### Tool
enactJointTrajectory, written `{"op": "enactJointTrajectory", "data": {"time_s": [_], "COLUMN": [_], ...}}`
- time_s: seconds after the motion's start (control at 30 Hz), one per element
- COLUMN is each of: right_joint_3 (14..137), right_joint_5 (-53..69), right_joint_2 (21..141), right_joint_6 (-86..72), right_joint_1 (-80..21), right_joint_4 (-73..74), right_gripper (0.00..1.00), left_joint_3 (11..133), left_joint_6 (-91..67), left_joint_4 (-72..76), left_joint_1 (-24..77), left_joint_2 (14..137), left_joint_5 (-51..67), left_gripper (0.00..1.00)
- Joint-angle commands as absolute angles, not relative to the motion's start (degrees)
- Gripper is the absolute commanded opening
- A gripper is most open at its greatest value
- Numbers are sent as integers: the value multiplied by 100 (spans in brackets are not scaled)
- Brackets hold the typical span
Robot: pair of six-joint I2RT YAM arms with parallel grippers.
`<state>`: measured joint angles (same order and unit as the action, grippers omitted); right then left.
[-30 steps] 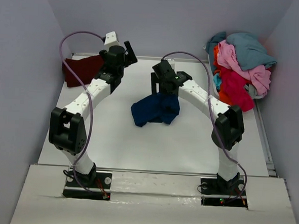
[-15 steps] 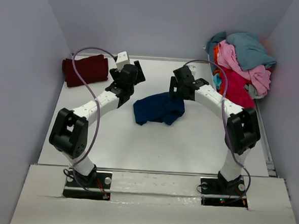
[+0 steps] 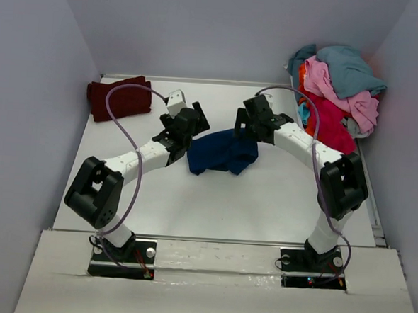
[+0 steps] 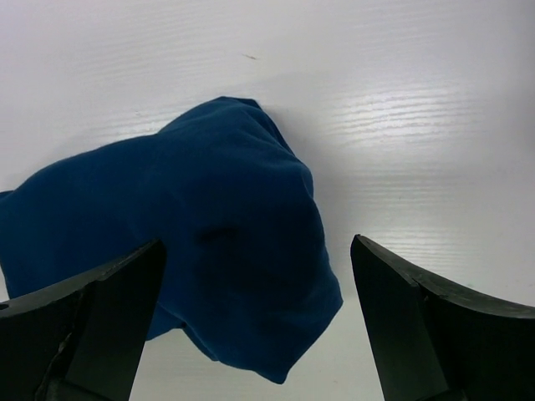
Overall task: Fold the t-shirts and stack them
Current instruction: Flatten out the tshirt
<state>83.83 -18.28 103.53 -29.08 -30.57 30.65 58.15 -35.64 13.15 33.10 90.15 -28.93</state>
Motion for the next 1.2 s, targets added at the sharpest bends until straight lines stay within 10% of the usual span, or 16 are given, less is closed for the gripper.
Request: {"op": "enactJointTrajectory", "data": {"time_s": [0.0,1.17], "right_joint_3": [8148,7611], "right_joint_5": [-1670,-1626], "right_joint_2": [10248,10336], "right_joint_6": [-3058,-3234], "right_joint_1": [-3103,-3261], "right_joint_4": [2690,2312], "right_gripper": [97,94], "left_joint_3": [5705,4870], "left_joint_6": [-3823,-4377], "left_joint_4": [1696,2346], "left_joint_1": [3383,3973], "left_joint_2": [8947,9633], "left_joint_5": [-3243,-2980], "left_gripper": [98,94]}}
